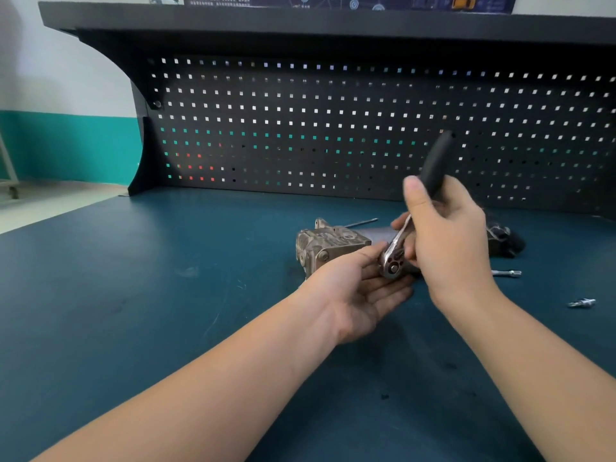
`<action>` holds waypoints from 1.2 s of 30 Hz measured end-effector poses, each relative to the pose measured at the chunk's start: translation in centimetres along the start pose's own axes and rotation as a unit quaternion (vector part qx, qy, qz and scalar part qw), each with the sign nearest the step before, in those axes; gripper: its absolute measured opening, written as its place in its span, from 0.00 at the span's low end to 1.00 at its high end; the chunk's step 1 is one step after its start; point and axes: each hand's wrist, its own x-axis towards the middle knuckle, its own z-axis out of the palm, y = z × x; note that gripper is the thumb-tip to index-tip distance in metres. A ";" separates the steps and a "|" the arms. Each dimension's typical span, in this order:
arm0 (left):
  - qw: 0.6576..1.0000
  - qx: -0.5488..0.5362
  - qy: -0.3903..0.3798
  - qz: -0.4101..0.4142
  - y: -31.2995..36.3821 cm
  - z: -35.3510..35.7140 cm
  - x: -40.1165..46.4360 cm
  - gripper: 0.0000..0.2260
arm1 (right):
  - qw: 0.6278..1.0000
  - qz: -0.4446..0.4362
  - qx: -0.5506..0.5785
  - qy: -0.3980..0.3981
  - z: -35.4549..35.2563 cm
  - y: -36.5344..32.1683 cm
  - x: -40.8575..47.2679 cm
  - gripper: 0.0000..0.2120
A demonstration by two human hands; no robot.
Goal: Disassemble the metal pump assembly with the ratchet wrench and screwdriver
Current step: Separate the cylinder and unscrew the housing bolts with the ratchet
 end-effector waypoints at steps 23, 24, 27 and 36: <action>0.999 0.033 0.008 0.013 0.0 -0.2 0.2 0.12 | 1.000 0.021 0.019 0.007 0.1 0.3 0.1 0.07; 1.000 0.028 0.002 0.007 0.0 -0.2 0.2 0.13 | 0.998 -0.039 -0.029 -0.037 0.2 0.0 -0.2 0.06; 1.000 0.008 -0.008 0.001 0.1 -0.4 0.2 0.18 | 0.984 -0.120 -0.102 -0.088 0.4 -0.6 -0.8 0.05; 1.000 0.021 0.001 0.005 0.3 -0.1 0.3 0.09 | 0.899 0.325 0.241 0.170 0.0 1.1 0.0 0.13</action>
